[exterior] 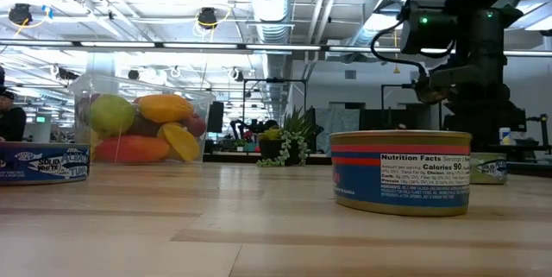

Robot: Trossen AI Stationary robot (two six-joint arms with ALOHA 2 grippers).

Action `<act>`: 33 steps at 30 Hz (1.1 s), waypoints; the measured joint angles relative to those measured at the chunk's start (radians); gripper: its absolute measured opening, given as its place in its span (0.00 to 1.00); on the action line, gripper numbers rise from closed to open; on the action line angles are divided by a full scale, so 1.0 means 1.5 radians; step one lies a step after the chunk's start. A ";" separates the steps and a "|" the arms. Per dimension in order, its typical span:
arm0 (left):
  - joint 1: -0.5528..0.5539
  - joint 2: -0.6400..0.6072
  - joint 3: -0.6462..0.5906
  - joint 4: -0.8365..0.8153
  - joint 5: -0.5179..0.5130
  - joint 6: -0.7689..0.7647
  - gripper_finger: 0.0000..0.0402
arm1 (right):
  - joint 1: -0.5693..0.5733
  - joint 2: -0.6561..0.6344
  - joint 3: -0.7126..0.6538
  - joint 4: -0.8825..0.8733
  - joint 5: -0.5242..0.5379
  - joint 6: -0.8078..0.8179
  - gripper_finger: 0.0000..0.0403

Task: Pick & Place Food Item
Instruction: Put the green tuna can into the yellow bin

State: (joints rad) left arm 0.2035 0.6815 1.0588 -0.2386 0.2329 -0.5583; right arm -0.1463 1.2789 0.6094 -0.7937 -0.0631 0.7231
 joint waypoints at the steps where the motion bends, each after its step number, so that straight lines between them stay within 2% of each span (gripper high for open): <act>1: 0.000 0.000 0.000 0.000 0.000 0.000 0.41 | 0.000 0.000 0.000 0.000 0.000 0.000 0.06; 9: 0.000 0.000 0.000 0.000 0.000 0.000 0.41 | 0.000 0.001 0.000 -0.004 0.003 0.002 0.01; 22: 0.000 0.000 0.000 0.000 0.000 0.000 0.41 | 0.005 0.004 0.042 -0.015 0.016 0.008 0.00; 33: 0.000 0.000 0.000 -0.001 0.000 0.001 0.41 | 0.024 0.003 0.115 -0.057 0.010 0.015 0.00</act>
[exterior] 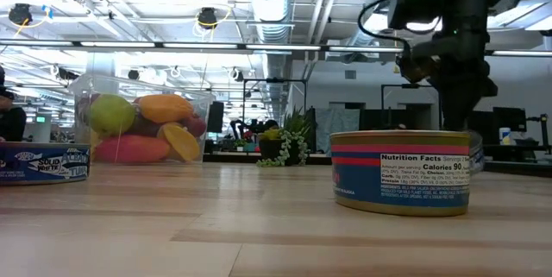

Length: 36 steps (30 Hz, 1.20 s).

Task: Pick & Place Food Item
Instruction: Put the green tuna can into the yellow bin

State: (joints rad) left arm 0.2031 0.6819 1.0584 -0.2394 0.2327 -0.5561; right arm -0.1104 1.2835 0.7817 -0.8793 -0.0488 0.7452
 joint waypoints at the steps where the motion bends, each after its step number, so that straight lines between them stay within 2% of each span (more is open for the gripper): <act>1: 0.000 0.000 0.000 0.000 0.000 0.000 0.41 | 0.000 0.000 0.008 -0.008 0.000 0.000 0.00; 10: 0.000 0.000 0.000 -0.006 0.000 0.002 0.41 | 0.009 -0.010 0.052 -0.041 -0.002 0.009 0.00; 15: 0.000 0.005 0.000 -0.024 -0.006 0.053 0.41 | 0.023 -0.019 0.057 -0.059 -0.001 0.026 0.00; 21: 0.000 0.061 0.000 -0.075 -0.130 0.081 0.43 | 0.037 -0.015 0.057 -0.064 0.015 0.064 0.00; 23: 0.000 0.095 0.000 -0.084 -0.146 0.088 0.46 | 0.033 -0.013 0.050 -0.083 0.015 0.095 0.01; 26: 0.000 0.148 0.000 -0.081 -0.145 0.088 0.51 | 0.014 -0.013 0.020 -0.092 0.017 0.140 0.08; 30: 0.000 0.204 0.000 -0.080 -0.133 0.087 0.59 | -0.014 -0.013 -0.018 -0.045 0.022 0.162 0.23; 33: 0.000 0.227 0.000 -0.076 -0.133 0.087 0.63 | -0.027 -0.013 -0.035 0.004 0.028 0.162 0.35; 36: 0.000 0.236 0.000 -0.073 -0.133 0.087 0.65 | -0.036 -0.013 -0.062 0.021 0.036 0.162 0.41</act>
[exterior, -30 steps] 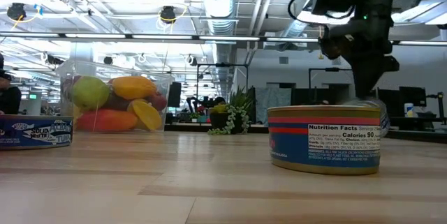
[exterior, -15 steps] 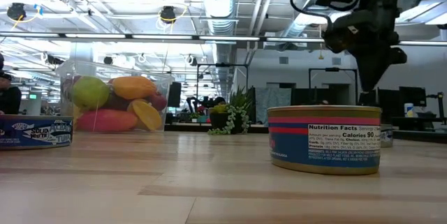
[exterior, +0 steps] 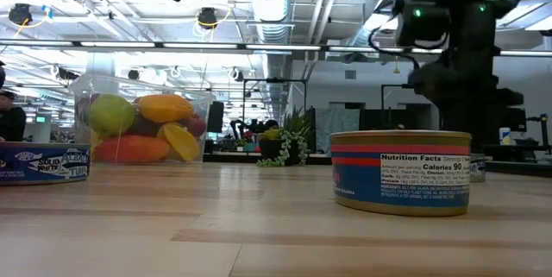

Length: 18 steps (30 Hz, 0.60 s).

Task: Pick & Place Food Item
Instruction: Put the green tuna can into the yellow bin

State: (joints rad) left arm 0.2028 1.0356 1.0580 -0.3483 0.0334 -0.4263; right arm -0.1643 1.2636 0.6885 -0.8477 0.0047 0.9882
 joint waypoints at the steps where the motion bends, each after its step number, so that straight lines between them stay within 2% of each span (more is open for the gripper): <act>1: 0.000 0.001 0.000 0.005 0.000 0.000 0.66 | -0.003 0.000 -0.009 0.003 0.000 0.000 0.41; 4: 0.000 -0.002 0.000 0.023 0.000 0.000 0.66 | -0.007 0.000 -0.035 0.022 -0.003 -0.001 0.40; 7: 0.000 -0.002 0.000 0.049 0.000 0.000 0.65 | -0.008 -0.002 -0.055 0.053 -0.022 -0.006 0.33; 12: 0.000 0.014 0.000 0.104 0.000 0.000 0.63 | -0.009 -0.002 -0.063 0.074 -0.037 -0.020 0.05; 18: 0.000 0.075 0.000 0.138 0.000 0.000 0.64 | -0.020 -0.002 -0.065 0.074 -0.043 -0.031 0.01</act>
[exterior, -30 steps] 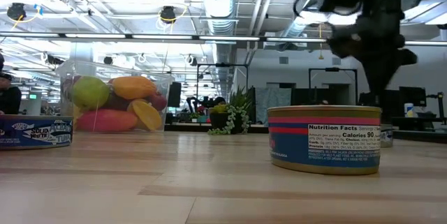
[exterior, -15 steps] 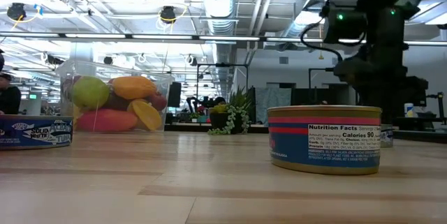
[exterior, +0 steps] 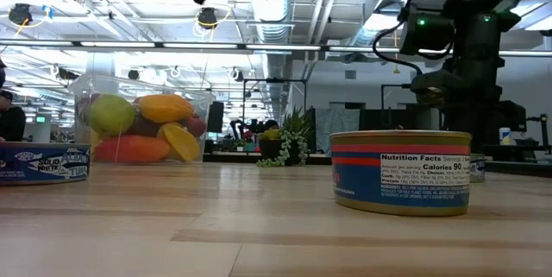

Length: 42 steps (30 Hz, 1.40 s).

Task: Pick & Place Food Item
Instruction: Put the green tuna can into the yellow bin

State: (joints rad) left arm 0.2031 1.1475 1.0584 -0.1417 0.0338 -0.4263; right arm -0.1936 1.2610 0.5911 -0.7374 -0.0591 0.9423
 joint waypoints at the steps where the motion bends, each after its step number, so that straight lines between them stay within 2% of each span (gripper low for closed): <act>1: 0.000 0.015 0.000 0.004 0.000 0.000 0.63 | 0.000 0.000 0.000 0.001 0.000 0.000 0.01; 9: 0.001 0.177 0.000 0.083 0.009 -0.021 0.64 | 0.010 -0.001 0.003 0.020 0.012 0.004 0.00; 17: 0.001 0.372 0.000 0.263 0.136 -0.131 0.65 | 0.020 0.002 0.037 0.033 0.048 0.001 0.00; 21: 0.001 0.440 0.000 0.337 0.141 -0.163 0.65 | 0.020 0.002 0.038 0.051 0.049 0.001 0.00; 26: 0.013 0.493 0.000 0.356 0.143 -0.177 0.65 | 0.020 0.002 0.038 0.077 0.048 0.001 0.00; 33: 0.019 0.527 0.000 0.416 0.192 -0.176 0.65 | 0.025 0.001 0.039 0.133 0.057 -0.005 0.00; 42: 0.019 0.532 0.001 0.413 0.209 -0.064 0.65 | 0.029 0.001 0.040 0.188 0.057 -0.005 0.00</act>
State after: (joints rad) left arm 0.2314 1.9461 1.0592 0.4775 0.3472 -0.5217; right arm -0.1497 1.2625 0.6510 -0.4559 0.0269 0.9344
